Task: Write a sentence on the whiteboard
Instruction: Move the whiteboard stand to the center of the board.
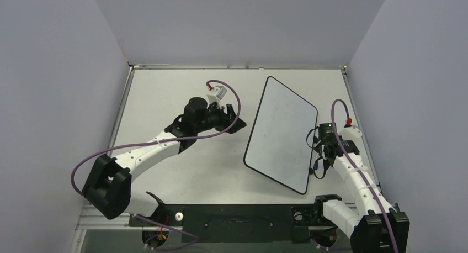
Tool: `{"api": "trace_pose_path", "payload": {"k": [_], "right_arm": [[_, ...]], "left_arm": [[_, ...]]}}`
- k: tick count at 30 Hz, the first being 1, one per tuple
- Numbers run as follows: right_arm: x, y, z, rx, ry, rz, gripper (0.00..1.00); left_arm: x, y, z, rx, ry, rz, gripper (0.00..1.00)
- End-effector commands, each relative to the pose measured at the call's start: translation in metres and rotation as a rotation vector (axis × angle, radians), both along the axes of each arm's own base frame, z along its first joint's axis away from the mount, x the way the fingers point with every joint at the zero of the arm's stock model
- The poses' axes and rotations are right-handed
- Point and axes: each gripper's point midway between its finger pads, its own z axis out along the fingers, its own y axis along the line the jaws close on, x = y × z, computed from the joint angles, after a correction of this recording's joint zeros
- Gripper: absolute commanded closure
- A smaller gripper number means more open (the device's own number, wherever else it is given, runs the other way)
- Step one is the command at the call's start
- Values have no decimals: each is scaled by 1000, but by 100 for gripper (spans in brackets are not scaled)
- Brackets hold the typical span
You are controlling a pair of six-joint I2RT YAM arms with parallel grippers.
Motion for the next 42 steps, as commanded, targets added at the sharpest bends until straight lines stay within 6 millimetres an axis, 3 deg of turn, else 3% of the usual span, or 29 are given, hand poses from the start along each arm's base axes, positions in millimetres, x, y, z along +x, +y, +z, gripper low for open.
{"api": "trace_pose_path", "payload": {"k": [1, 5, 12, 20, 37, 42], "right_arm": [[10, 5, -14, 22, 12, 22, 48], [12, 12, -37, 60, 40, 39, 54], [19, 28, -65, 128, 124, 104, 81], [27, 38, -72, 135, 164, 176, 93], [47, 97, -83, 183, 192, 332, 95], [52, 115, -87, 202, 192, 365, 96]], "left_arm": [[4, -10, 51, -78, -101, 2, 38], [2, -11, 54, -66, -115, -5, 38], [2, -6, 55, -29, -133, 10, 38], [3, 1, 48, 9, -146, 28, 38], [4, 29, 45, 110, -183, 114, 38], [2, 46, 42, 151, -183, 158, 37]]}}
